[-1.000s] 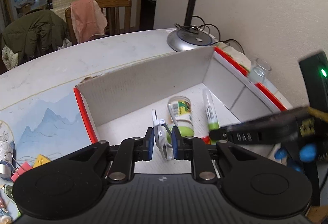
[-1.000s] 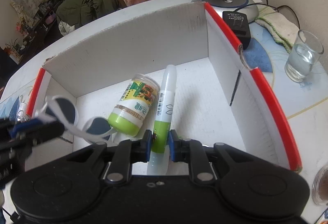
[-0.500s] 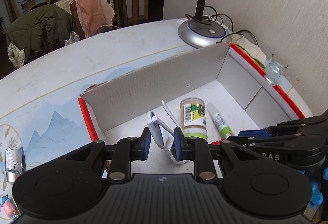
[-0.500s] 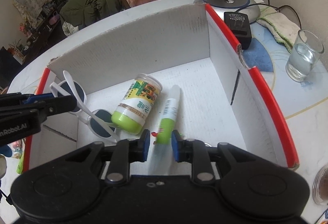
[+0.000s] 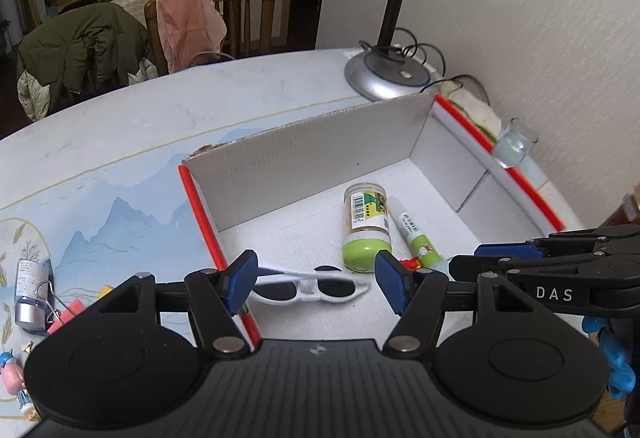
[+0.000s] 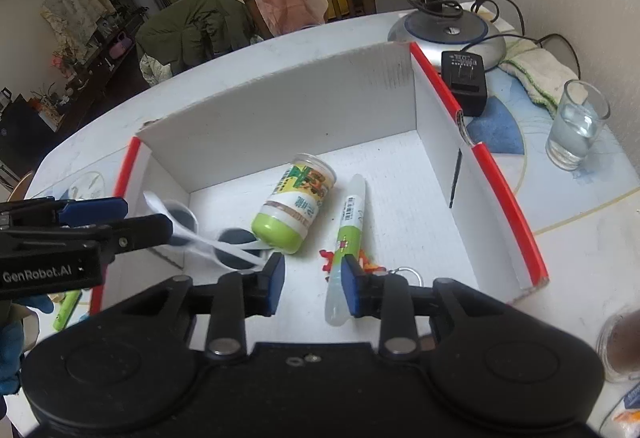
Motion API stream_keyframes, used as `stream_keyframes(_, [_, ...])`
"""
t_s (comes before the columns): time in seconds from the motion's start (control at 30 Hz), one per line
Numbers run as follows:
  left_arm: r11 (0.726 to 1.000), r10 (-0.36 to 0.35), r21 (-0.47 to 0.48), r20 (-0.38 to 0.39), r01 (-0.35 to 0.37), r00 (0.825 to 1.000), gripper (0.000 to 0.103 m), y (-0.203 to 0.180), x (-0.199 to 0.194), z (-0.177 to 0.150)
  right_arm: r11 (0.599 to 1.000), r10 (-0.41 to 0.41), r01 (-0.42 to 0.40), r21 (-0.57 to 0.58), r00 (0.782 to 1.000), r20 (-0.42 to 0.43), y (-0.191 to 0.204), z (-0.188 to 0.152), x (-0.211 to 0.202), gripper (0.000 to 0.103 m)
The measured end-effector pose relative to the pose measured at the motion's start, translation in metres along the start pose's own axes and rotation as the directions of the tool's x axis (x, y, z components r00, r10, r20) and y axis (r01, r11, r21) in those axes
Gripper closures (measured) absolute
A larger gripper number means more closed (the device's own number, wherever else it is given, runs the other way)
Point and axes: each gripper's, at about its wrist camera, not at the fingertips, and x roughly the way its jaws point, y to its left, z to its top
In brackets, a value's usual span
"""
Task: Organize rigid objects
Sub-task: 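Release the sunglasses with the left tool while the right tool releases the marker, then withdraw both tools from the box toward the remaining items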
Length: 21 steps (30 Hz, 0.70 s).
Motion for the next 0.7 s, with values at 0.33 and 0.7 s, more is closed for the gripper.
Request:
stream_keyframes(0.33, [0.998,-0.057,-0.024,0.094,0.059,0.994,0.039,0.014,-0.052,-0.016,0.999,0.004,-0.001,-0.040,0.998,0.058,0.031,-0.012,-0.034,0.067])
stream_keyframes(0.7, [0.998,-0.050,-0.031,0.196,0.057,0.979,0.039,0.044,-0.112,-0.044,0.996,0.054,-0.043,-0.083,0.988,0.145,0.094,-0.028,-0.070,0.036])
